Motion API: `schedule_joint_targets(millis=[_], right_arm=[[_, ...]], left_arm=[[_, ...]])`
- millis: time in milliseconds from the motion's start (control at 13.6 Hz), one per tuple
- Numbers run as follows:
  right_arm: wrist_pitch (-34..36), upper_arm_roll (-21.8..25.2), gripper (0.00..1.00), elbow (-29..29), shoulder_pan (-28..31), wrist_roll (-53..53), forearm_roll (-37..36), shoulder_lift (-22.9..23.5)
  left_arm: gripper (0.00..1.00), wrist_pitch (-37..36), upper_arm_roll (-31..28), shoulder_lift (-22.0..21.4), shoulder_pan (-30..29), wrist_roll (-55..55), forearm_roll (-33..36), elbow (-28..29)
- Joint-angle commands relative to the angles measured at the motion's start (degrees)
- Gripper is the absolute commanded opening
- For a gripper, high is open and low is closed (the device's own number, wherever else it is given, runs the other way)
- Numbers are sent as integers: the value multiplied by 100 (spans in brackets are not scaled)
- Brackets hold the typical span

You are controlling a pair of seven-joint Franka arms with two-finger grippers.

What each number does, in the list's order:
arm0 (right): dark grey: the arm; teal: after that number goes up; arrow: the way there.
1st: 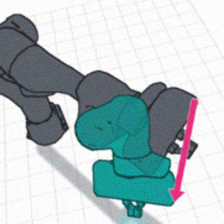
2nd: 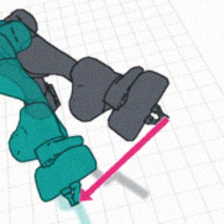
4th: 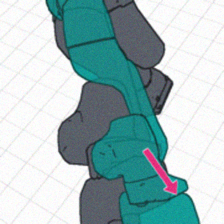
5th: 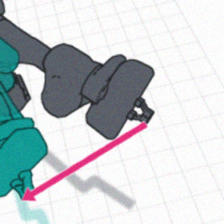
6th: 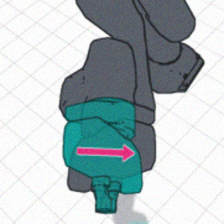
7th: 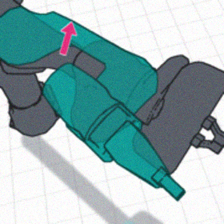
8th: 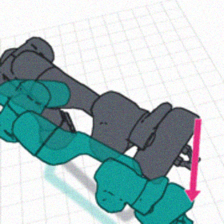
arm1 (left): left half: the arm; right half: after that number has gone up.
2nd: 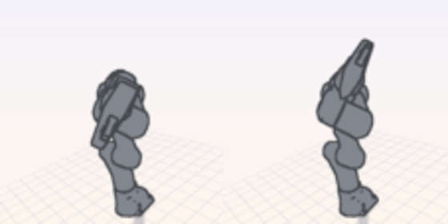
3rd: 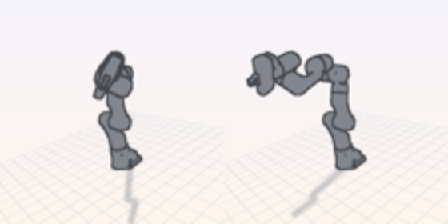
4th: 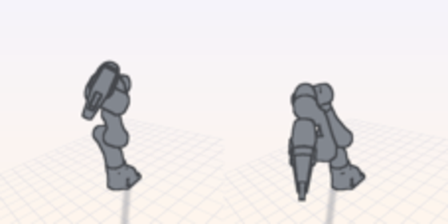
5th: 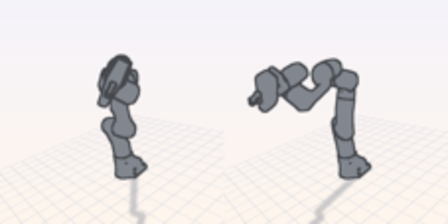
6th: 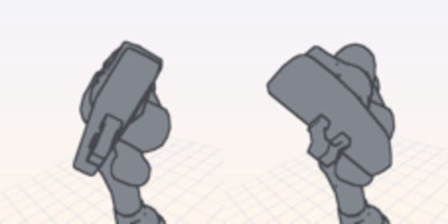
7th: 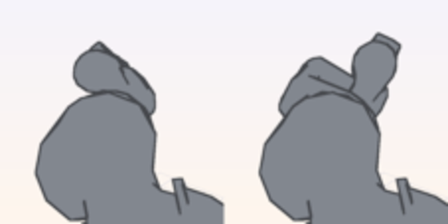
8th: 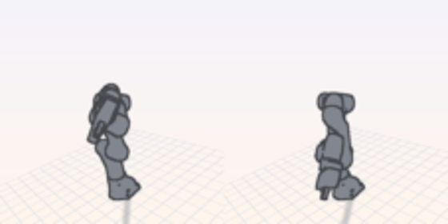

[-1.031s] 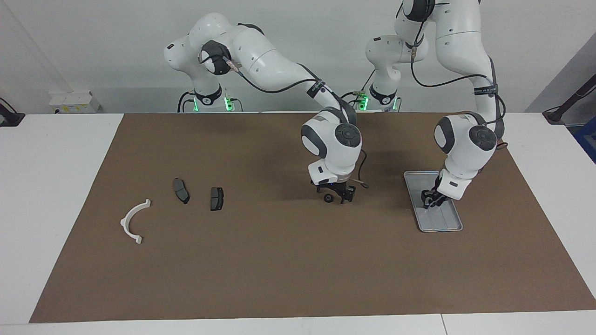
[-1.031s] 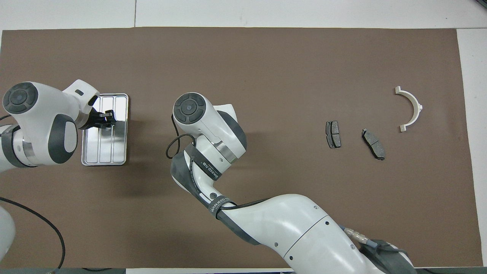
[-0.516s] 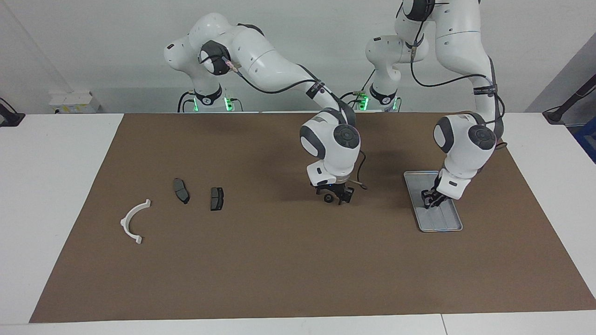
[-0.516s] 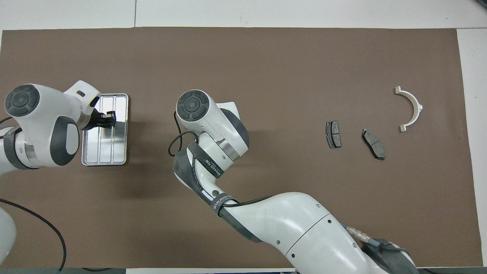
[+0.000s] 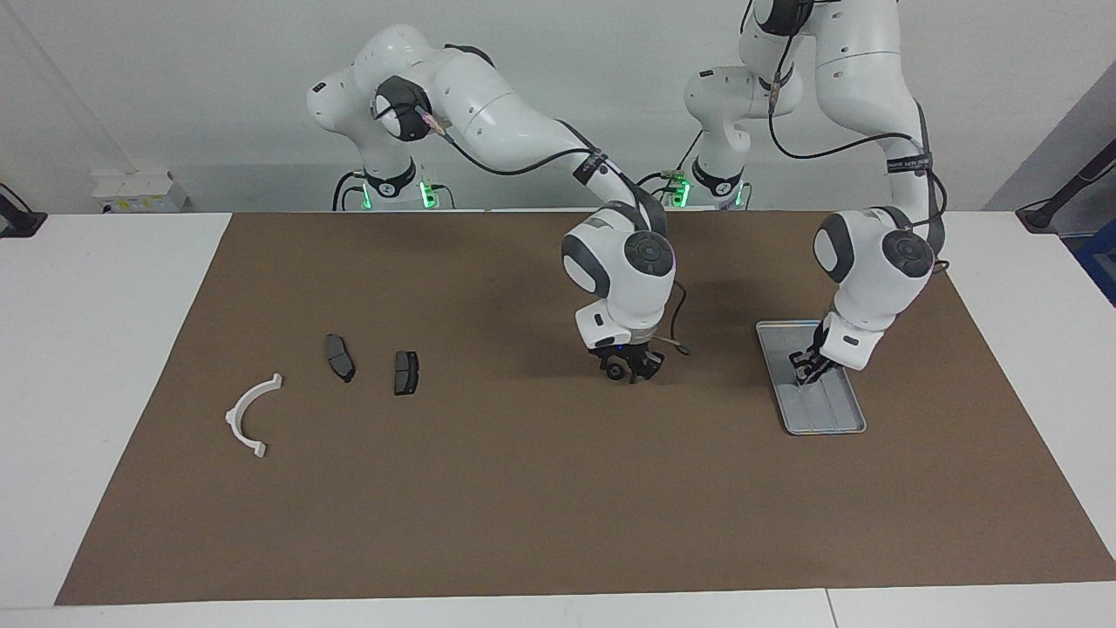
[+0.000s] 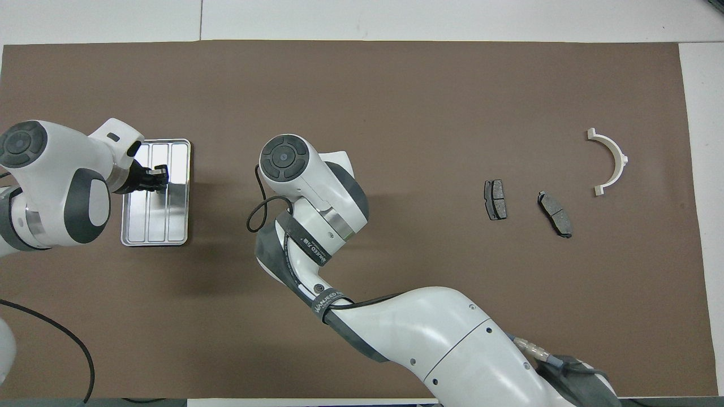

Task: Place bearing gear from tray to pile

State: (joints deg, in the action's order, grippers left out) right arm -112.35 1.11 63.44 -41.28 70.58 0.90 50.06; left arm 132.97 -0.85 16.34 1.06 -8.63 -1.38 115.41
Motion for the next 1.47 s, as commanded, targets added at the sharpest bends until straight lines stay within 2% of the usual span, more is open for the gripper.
schedule_joint_targets(millis=[0,74,147,516,810,1105,1326,1399], right_arm=[[-15,-23,21,-42,58,-132,112,56],[-15,-23,3,-34,67,-167,104,56],[-15,-23,0,-42,76,-176,104,56],[98,-23,0,-86,198,-307,112,12],[739,-23,0,-121,611,-1044,112,-548],[1302,-14,0,-104,1383,-2650,130,-1270],[1680,-5,0,-78,2016,-4284,121,-1604],[1751,-5,0,-78,2236,-4803,86,-1657]], left_arm=[[0,-403,-2,-60,-45,-42,-117,-273],[0,-404,-3,-69,-45,-94,-117,-282],[0,-404,-3,-95,-36,-156,-117,-291],[0,-535,24,-271,61,-567,-117,-308],[0,-921,68,-368,359,-1305,-117,-553],[0,-1099,42,-342,1446,-2937,-64,-748],[0,-870,50,-245,2273,-3914,-73,-914],[0,-878,42,-54,2606,-4292,-64,-1106]])
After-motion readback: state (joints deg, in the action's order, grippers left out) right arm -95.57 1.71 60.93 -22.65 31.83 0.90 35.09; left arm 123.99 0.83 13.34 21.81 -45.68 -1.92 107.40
